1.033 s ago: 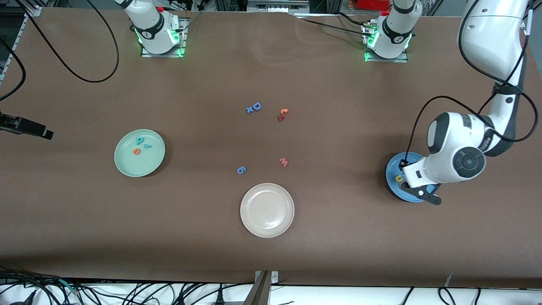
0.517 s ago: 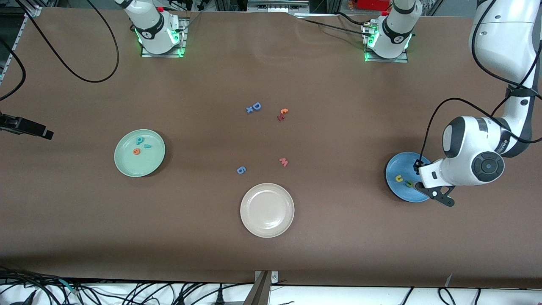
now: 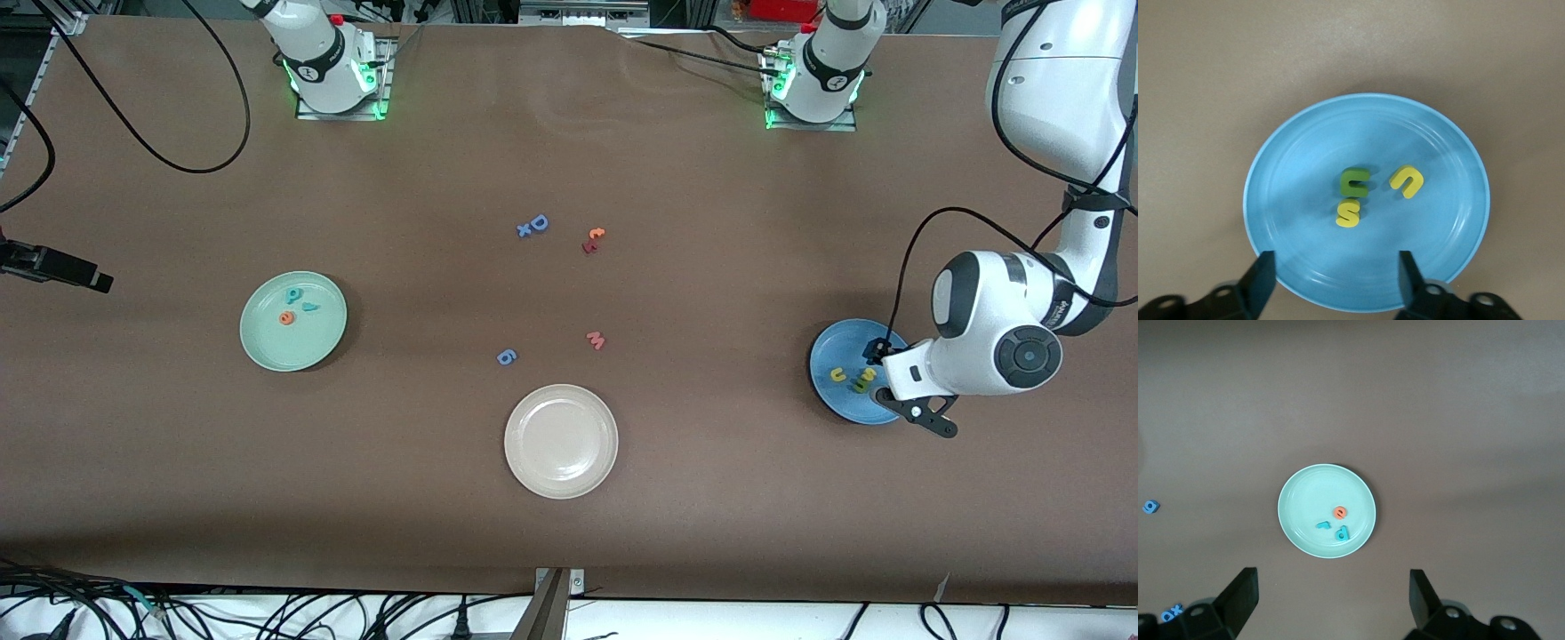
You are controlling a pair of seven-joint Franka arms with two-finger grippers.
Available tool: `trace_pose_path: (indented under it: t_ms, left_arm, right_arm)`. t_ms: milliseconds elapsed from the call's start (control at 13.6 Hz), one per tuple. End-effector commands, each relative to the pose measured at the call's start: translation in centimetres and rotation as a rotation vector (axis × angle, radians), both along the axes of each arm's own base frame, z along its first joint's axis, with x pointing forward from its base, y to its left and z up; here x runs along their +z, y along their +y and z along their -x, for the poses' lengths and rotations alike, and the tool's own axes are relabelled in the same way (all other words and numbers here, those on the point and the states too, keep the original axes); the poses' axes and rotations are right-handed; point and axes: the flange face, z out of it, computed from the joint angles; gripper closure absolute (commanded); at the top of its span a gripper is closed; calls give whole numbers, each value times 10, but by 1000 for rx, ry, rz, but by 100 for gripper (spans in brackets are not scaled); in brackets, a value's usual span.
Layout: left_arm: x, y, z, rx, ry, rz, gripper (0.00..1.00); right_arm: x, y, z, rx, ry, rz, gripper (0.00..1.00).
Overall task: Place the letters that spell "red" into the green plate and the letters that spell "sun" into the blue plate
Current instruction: 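Lower the yellow s onto the blue plate and open the left gripper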
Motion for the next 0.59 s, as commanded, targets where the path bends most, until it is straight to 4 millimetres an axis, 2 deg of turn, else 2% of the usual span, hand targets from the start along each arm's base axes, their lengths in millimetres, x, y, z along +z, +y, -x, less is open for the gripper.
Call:
trace_pose_path:
  t_ms: [0, 148, 369, 517]
  left_arm:
    - [9, -16, -10, -8, -17, -7, 0]
    - [26, -28, -16, 32, -50, -16, 0]
    - [31, -41, -17, 78, -63, -26, 0]
    - [43, -49, -16, 123, -76, -35, 0]
  right_arm:
    - [-1, -2, 3, -4, -4, 13, 0]
    - [-1, -1, 3, -3, -5, 11, 0]
    - [-1, -3, 3, -6, -3, 12, 0]
    - [-1, -3, 3, -6, -3, 12, 0]
